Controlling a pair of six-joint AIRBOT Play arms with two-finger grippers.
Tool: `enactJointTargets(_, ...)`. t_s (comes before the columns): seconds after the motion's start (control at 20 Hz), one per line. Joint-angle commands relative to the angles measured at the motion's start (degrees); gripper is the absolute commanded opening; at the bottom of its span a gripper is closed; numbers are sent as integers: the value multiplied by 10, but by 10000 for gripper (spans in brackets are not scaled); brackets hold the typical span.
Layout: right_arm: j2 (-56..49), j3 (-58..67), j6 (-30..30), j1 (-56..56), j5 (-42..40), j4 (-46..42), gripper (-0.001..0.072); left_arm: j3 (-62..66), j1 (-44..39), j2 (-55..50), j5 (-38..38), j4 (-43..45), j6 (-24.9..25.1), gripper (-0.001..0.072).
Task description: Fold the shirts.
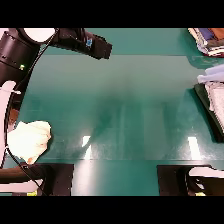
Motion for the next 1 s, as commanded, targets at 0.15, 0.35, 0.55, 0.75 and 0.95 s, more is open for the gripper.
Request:
enactJointTargets(0.15, 37, -42, 26, -51, 90, -193, 14, 0, 0, 0, -20, 2, 3, 29)
enactJointTargets(0.35, 97, -182, 26, -109, 84, -213, 31, 0, 0, 0, -21, 2, 16, 29)
enactJointTargets(0.55, 138, -289, 26, -182, 81, -211, 284, 0, 0, 0, -21, 2, 18, 29)
enactJointTargets(0.75, 155, -323, 26, -228, 53, -131, 511, 0, 0, 0, -21, 2, 21, 29)
enactJointTargets(0.95, 155, -279, 26, -191, 33, 17, 509, 0, 0, 0, -21, 1, 21, 29)
